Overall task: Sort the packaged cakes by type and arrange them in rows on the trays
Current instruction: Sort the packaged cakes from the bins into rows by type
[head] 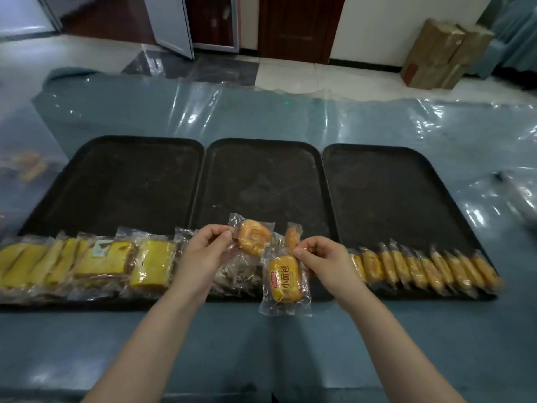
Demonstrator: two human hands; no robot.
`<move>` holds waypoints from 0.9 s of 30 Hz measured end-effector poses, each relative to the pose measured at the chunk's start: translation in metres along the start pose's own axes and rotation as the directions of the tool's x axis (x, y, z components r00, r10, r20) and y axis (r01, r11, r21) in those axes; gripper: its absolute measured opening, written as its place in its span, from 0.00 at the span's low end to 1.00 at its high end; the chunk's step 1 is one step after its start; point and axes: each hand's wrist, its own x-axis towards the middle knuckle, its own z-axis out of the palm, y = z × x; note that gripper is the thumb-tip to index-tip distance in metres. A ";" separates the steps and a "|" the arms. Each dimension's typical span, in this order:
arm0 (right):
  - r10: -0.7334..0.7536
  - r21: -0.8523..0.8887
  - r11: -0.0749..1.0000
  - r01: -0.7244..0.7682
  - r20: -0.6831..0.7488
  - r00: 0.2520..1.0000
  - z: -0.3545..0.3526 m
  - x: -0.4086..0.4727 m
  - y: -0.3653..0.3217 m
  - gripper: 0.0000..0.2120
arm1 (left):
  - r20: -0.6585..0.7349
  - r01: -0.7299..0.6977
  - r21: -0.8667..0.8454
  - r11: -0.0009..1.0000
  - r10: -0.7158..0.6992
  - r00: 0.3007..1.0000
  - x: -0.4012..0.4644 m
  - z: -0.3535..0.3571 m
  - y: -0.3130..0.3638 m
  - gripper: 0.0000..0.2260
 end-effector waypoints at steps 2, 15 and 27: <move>-0.009 -0.006 1.000 0.009 -0.002 1.000 -0.010 0.001 0.004 0.03 | 0.003 -0.003 0.024 1.000 0.003 1.000 -0.001 0.010 -0.002 0.06; 0.041 0.071 0.997 -0.034 -0.101 0.994 -0.066 0.004 0.027 0.03 | 0.049 -0.033 0.168 0.985 0.025 0.998 0.009 0.065 0.004 0.07; -0.034 -0.028 0.999 0.034 0.014 0.999 -0.199 0.018 0.051 0.05 | 0.022 -0.126 0.188 0.974 0.124 0.992 -0.001 0.179 -0.020 0.08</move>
